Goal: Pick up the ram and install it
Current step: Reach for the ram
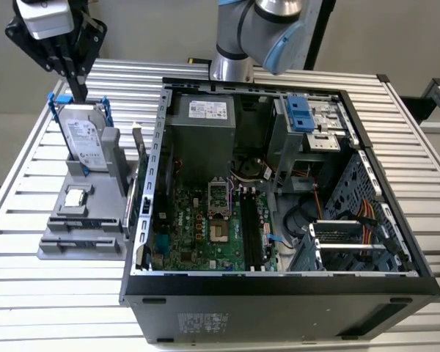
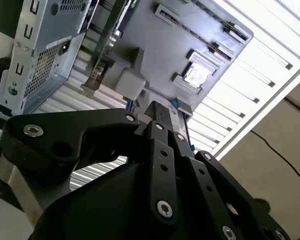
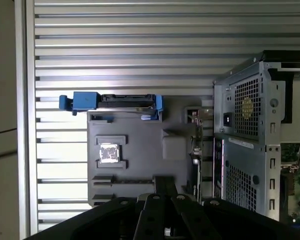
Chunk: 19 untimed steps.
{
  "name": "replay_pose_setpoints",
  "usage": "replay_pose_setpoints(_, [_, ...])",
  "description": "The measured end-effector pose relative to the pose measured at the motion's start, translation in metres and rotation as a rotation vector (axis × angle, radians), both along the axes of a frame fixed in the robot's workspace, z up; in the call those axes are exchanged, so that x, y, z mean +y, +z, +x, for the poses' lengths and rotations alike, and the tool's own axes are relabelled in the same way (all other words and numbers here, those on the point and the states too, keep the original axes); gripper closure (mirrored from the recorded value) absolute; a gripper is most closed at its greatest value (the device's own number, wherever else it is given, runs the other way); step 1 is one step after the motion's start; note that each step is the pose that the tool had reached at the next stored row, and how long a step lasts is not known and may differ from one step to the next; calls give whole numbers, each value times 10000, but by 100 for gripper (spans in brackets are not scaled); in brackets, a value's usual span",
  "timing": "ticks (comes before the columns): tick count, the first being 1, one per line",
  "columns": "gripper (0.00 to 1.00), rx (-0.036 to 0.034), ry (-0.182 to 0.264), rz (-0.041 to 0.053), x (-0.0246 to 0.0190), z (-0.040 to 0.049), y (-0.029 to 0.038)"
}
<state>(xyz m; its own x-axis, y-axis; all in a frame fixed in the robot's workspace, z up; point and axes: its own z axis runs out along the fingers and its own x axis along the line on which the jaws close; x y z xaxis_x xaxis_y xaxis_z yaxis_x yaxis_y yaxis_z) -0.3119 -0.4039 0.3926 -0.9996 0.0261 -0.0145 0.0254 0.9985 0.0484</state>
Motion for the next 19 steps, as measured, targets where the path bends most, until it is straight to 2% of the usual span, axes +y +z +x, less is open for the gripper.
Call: replay_pose_setpoints(19, [100, 0, -90, 0, 1, -245, 0])
